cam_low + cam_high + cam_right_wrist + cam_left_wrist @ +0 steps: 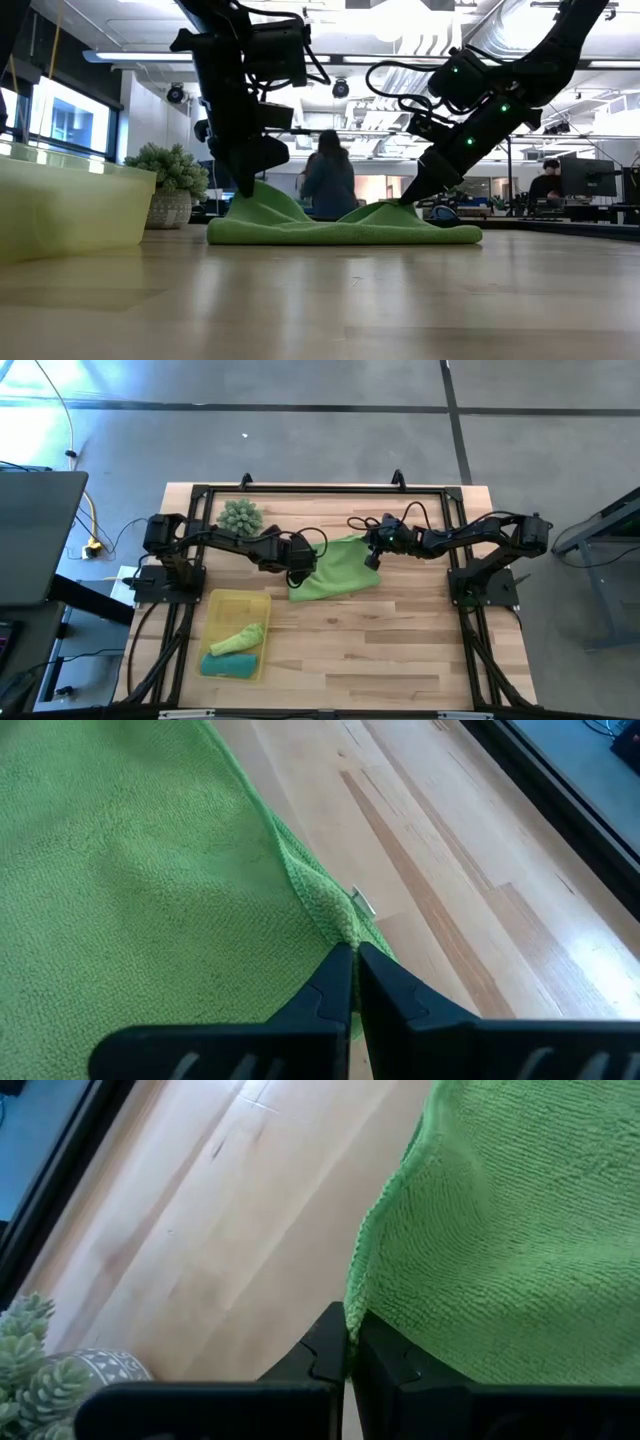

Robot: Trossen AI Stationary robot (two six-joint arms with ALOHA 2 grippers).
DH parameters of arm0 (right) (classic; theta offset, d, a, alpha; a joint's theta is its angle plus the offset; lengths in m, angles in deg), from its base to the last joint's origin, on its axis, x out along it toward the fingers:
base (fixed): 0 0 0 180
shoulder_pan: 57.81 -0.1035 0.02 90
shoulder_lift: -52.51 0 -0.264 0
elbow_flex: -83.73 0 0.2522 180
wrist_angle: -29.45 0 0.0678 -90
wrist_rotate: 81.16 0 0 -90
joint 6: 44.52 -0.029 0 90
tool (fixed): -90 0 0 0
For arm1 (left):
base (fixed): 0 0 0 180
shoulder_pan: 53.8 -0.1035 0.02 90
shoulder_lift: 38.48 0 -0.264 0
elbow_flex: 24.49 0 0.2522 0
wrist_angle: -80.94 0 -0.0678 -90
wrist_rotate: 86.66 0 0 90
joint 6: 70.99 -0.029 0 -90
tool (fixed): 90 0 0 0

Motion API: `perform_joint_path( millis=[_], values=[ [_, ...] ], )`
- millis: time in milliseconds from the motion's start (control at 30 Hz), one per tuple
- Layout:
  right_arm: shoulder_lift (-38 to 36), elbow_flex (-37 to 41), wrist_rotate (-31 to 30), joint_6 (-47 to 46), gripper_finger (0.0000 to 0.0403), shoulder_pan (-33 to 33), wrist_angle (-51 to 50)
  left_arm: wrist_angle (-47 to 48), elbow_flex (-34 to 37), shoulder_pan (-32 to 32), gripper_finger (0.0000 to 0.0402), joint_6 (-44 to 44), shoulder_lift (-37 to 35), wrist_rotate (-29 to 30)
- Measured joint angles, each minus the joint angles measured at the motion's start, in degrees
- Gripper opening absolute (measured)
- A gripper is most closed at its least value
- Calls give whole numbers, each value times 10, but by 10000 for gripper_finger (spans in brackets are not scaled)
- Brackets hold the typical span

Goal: Roll microfiber towels into tight, uniform cylinder then place into a basket
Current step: Fold the green towel

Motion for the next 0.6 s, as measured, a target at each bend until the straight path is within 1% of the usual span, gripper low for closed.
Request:
perform_joint_path(
  millis=[100,167,267,367,467,533,600],
  values=[
    [0,0,0,-1,4,0,0,0,0,0,1,0,0,-11],
    [0,0,0,7,18,0,0,0,0,0,1,0,0,-16],
    [0,0,-6,23,55,0,0,0,0,0,1,0,0,-16],
    [-6,0,-42,38,98,0,1,0,0,0,1,0,0,-22],
    [-21,-2,-71,9,130,0,-10,0,0,0,1,0,0,-29],
    [-35,-10,-68,-14,140,0,-32,1,0,0,1,1,0,-33],
    [-48,-19,-39,-41,143,-1,-48,1,0,1,2,1,0,-44]
  ],
)
